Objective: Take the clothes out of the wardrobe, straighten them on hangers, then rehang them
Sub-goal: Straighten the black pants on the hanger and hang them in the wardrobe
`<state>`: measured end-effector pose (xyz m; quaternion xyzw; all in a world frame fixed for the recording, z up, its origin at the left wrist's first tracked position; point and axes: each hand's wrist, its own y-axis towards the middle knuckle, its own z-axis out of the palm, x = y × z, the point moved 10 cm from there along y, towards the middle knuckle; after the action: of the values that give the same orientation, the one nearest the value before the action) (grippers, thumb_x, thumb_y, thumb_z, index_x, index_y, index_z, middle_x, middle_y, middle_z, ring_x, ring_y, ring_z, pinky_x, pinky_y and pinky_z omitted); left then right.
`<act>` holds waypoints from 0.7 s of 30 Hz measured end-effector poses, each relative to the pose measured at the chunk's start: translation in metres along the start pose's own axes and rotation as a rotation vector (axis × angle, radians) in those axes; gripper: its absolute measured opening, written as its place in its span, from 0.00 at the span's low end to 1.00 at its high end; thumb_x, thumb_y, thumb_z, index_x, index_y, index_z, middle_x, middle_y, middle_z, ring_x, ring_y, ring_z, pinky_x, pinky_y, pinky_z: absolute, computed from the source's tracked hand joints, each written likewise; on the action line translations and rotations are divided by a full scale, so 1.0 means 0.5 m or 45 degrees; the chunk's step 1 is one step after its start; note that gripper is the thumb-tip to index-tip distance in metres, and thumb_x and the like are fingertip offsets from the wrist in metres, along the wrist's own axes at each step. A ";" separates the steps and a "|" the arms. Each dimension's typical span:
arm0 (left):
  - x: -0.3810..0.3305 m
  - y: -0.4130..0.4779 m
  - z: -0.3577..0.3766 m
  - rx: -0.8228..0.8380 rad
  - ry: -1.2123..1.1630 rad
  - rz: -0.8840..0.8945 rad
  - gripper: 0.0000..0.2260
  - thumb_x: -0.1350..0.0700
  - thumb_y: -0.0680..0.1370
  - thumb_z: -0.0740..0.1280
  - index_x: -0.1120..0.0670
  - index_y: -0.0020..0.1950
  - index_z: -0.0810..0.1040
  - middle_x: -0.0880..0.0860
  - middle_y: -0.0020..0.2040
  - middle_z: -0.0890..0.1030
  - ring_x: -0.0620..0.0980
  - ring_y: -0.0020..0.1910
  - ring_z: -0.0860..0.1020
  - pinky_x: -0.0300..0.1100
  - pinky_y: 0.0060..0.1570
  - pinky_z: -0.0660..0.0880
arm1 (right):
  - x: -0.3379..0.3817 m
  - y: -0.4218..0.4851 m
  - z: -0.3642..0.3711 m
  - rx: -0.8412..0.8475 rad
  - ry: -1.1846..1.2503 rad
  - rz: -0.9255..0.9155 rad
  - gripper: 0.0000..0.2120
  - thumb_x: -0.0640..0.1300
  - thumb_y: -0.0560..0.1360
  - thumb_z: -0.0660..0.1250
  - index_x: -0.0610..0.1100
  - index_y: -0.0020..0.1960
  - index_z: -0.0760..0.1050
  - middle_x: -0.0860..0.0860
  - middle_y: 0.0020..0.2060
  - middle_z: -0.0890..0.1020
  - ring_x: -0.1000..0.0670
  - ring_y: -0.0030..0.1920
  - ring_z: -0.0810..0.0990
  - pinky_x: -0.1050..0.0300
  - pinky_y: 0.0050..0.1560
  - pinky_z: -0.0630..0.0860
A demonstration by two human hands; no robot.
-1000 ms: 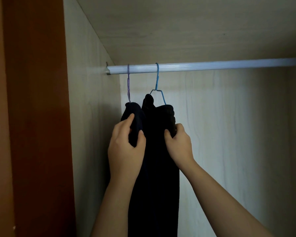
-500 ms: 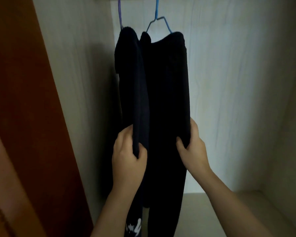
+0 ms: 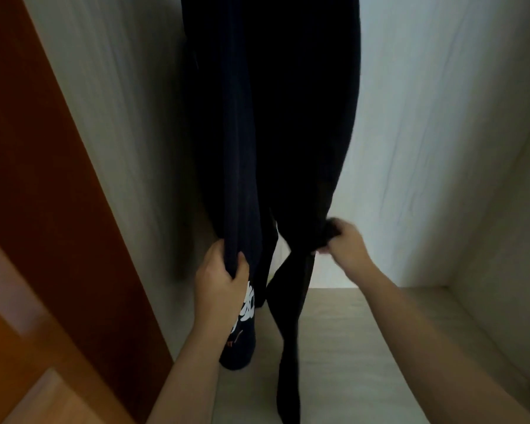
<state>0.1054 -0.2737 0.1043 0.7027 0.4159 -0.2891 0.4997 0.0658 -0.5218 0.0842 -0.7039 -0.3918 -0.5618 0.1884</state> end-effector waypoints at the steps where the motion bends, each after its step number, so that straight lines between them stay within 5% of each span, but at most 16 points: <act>1: 0.002 -0.001 -0.001 -0.007 0.006 -0.011 0.11 0.59 0.76 0.63 0.56 0.58 0.75 0.48 0.48 0.78 0.44 0.46 0.76 0.38 0.48 0.74 | 0.041 -0.001 -0.024 -0.084 0.125 -0.080 0.17 0.24 0.69 0.56 0.44 0.36 0.74 0.51 0.28 0.77 0.61 0.23 0.75 0.66 0.28 0.74; 3: 0.005 -0.007 0.001 -0.010 0.020 -0.009 0.11 0.59 0.76 0.63 0.57 0.59 0.75 0.45 0.46 0.77 0.41 0.44 0.75 0.31 0.45 0.71 | 0.053 -0.018 -0.028 -0.105 0.259 -0.099 0.17 0.25 0.71 0.57 0.46 0.37 0.74 0.52 0.26 0.78 0.59 0.25 0.76 0.65 0.30 0.75; 5: 0.007 -0.015 0.006 0.007 0.043 0.004 0.10 0.60 0.76 0.63 0.58 0.57 0.75 0.43 0.42 0.75 0.36 0.40 0.73 0.26 0.39 0.67 | -0.020 -0.052 0.023 0.048 0.076 0.104 0.12 0.33 0.75 0.59 0.44 0.37 0.74 0.52 0.21 0.78 0.57 0.23 0.76 0.61 0.31 0.75; 8: 0.013 -0.025 0.012 0.039 0.054 0.014 0.07 0.60 0.76 0.63 0.57 0.54 0.75 0.48 0.43 0.77 0.35 0.40 0.73 0.24 0.35 0.69 | -0.128 -0.101 0.068 0.250 -0.286 0.315 0.10 0.43 0.77 0.60 0.37 0.47 0.76 0.43 0.36 0.81 0.44 0.39 0.81 0.51 0.42 0.75; 12: 0.035 -0.036 0.017 0.059 0.031 -0.043 0.03 0.59 0.76 0.63 0.51 0.48 0.73 0.46 0.39 0.77 0.39 0.40 0.76 0.32 0.37 0.71 | -0.125 -0.114 0.081 0.234 -0.138 0.253 0.10 0.44 0.76 0.62 0.38 0.53 0.76 0.41 0.47 0.81 0.41 0.49 0.80 0.47 0.51 0.78; 18: 0.060 -0.051 0.020 0.104 0.036 -0.102 0.06 0.57 0.77 0.63 0.52 0.53 0.74 0.47 0.43 0.78 0.42 0.41 0.76 0.34 0.40 0.72 | -0.175 -0.153 0.119 0.233 -0.208 0.296 0.08 0.42 0.77 0.61 0.39 0.50 0.76 0.48 0.35 0.78 0.52 0.33 0.76 0.69 0.27 0.69; 21: 0.077 -0.060 0.007 0.110 0.043 -0.155 0.08 0.56 0.77 0.63 0.54 0.55 0.74 0.45 0.41 0.77 0.41 0.41 0.76 0.42 0.43 0.77 | -0.190 -0.172 0.125 0.215 -0.262 0.268 0.05 0.42 0.77 0.61 0.42 0.47 0.73 0.50 0.33 0.77 0.53 0.32 0.75 0.69 0.26 0.69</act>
<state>0.0983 -0.2611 0.0575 0.7019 0.4533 -0.3247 0.4432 0.0344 -0.4566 -0.0387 -0.7766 -0.3788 -0.4289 0.2637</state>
